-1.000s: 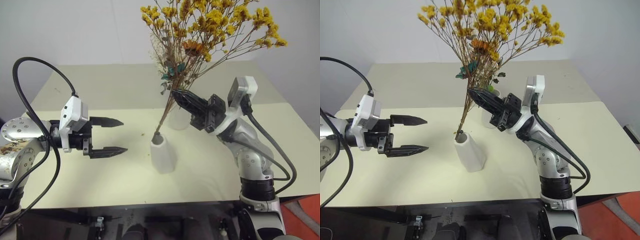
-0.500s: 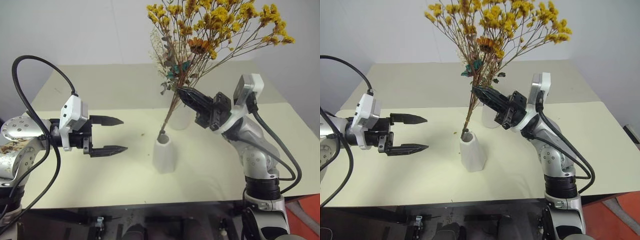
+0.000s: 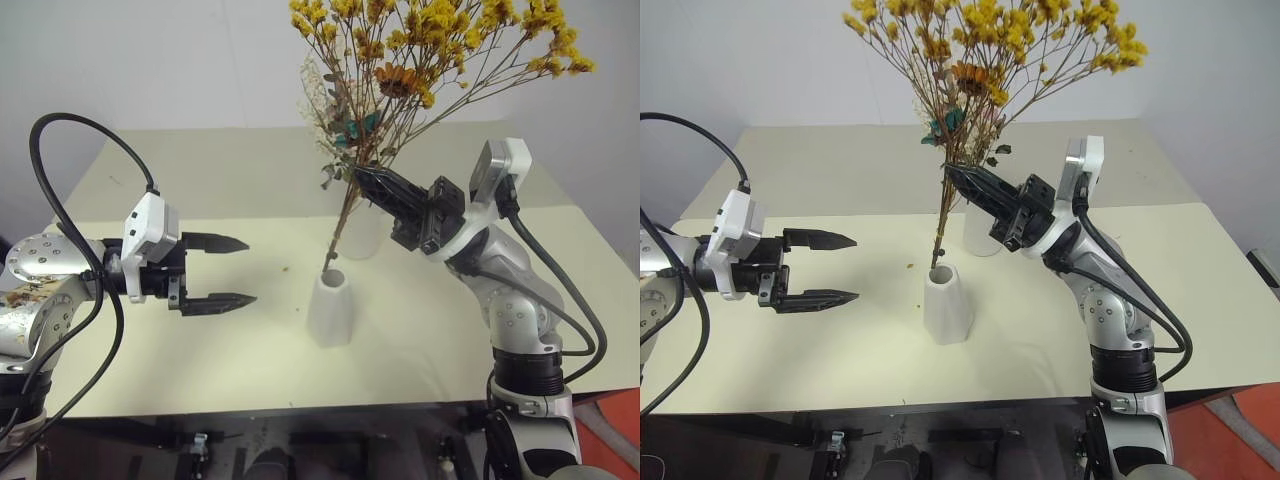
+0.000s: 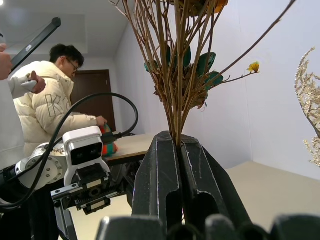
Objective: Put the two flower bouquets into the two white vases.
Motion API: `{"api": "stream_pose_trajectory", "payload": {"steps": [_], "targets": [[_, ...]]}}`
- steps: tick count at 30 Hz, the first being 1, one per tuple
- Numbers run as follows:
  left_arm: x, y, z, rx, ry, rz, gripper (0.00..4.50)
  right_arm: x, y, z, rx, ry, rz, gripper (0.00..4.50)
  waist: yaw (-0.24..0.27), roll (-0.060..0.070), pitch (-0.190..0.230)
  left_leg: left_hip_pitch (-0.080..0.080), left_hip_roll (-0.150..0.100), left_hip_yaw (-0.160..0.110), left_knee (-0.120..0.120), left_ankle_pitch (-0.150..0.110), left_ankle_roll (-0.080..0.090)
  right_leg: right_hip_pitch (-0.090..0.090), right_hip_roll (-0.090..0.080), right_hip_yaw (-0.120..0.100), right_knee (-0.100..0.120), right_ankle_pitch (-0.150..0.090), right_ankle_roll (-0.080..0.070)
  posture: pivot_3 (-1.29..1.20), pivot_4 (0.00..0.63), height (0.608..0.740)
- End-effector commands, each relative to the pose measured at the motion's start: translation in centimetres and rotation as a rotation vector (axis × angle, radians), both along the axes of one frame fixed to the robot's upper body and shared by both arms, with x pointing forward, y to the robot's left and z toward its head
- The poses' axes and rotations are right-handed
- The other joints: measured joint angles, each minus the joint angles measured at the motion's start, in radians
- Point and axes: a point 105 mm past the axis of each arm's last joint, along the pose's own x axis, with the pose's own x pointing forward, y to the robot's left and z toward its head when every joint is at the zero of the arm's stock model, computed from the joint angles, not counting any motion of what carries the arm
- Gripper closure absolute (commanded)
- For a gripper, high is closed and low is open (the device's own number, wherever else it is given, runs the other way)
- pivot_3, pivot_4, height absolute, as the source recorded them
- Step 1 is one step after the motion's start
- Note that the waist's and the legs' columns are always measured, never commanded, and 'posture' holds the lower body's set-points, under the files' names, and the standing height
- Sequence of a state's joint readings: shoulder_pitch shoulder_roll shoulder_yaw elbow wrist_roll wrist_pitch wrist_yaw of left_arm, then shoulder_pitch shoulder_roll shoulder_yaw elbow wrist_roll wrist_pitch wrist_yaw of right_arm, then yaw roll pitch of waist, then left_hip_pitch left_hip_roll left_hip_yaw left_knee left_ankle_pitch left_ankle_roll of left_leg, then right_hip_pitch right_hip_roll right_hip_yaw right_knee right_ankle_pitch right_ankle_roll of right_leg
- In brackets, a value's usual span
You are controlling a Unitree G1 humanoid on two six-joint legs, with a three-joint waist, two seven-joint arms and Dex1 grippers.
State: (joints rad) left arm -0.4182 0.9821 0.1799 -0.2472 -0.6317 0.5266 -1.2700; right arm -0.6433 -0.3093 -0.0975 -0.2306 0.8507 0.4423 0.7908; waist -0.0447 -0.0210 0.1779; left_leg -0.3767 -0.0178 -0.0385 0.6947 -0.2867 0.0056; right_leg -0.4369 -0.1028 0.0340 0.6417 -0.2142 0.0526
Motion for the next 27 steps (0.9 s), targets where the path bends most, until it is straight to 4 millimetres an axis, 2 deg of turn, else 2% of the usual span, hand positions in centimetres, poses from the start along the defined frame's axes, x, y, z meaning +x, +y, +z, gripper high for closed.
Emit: {"api": "stream_pose_trajectory", "payload": {"steps": [1, 12, 27], "targets": [[-0.2, -0.2, 0.9, -0.006, -0.045, -0.018, 0.00, -1.1, -0.5, 1.7, 0.024, -0.068, 0.008, 4.46, 0.000, 0.000, 0.000, 0.000, 0.000, 0.000, 0.000, 0.000, 0.000, 0.000, 0.000, 0.000, 0.000, 0.000, 0.000, 0.00, 0.150, 0.740], [-0.3, -0.2, 1.1, -0.004, -0.050, -0.014, 0.00, -3.0, -1.0, 2.9, 0.018, -0.092, 0.013, 4.46, 0.001, 0.000, 0.000, 0.000, 0.000, 0.000, 0.000, 0.000, 0.000, 0.000, 0.000, 0.000, 0.000, 0.000, 0.000, 0.00, 0.150, 0.740], [-0.2, -0.2, 1.1, -0.001, -0.052, -0.013, 0.00, -2.0, -0.3, 0.3, -0.025, -0.038, 0.001, 4.46, 0.001, 0.000, 0.000, 0.000, 0.000, 0.000, 0.000, 0.000, 0.000, 0.000, 0.000, 0.000, 0.000, 0.000, 0.000, 0.00, 0.150, 0.740]]}}
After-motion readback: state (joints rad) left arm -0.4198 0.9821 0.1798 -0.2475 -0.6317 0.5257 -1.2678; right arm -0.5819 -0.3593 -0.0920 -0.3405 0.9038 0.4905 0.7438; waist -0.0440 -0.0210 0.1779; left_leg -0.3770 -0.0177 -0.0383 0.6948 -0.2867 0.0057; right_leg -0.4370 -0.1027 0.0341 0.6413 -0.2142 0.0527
